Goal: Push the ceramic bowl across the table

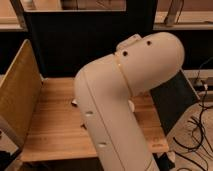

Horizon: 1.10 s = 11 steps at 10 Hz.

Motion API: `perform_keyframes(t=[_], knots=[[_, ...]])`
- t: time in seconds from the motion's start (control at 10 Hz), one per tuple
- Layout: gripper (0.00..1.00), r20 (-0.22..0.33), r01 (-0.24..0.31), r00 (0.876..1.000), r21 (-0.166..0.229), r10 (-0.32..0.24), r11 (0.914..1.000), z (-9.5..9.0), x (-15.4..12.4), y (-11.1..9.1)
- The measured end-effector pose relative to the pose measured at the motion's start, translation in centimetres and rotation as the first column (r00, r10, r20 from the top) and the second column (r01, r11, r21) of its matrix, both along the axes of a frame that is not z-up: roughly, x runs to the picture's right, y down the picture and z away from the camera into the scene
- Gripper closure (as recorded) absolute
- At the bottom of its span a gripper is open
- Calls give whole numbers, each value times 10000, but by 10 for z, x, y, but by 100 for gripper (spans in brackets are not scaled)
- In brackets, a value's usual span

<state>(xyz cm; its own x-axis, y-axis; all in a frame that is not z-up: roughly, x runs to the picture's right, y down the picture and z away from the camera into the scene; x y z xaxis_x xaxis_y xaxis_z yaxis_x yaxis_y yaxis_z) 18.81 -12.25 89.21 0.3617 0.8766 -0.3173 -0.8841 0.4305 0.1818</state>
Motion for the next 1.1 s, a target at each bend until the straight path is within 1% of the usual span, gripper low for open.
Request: perform_keyframes(t=[0.1,0.2,0.4,0.6,0.7,0.8,0.9,1.0,1.1], knots=[[100,-259,163,9995,-220,-168,9996,6,2,6],[100,-363,228,9991,-301,-238,9993,8,3,9],[100,-389,198,9990,-300,-210,9994,8,6,9],[100,-315,139,9994,-358,-150,9993,8,3,10],[100,-231,11,9997,-582,-24,9983,10,5,16],[100,-87,-311,9995,-1083,303,9936,14,11,31],[100,80,-779,9967,-1792,806,9807,19,19,53],[100,211,-1333,9894,-2578,1435,9570,23,30,77],[100,303,-1861,9777,-3348,2079,9237,27,45,99]])
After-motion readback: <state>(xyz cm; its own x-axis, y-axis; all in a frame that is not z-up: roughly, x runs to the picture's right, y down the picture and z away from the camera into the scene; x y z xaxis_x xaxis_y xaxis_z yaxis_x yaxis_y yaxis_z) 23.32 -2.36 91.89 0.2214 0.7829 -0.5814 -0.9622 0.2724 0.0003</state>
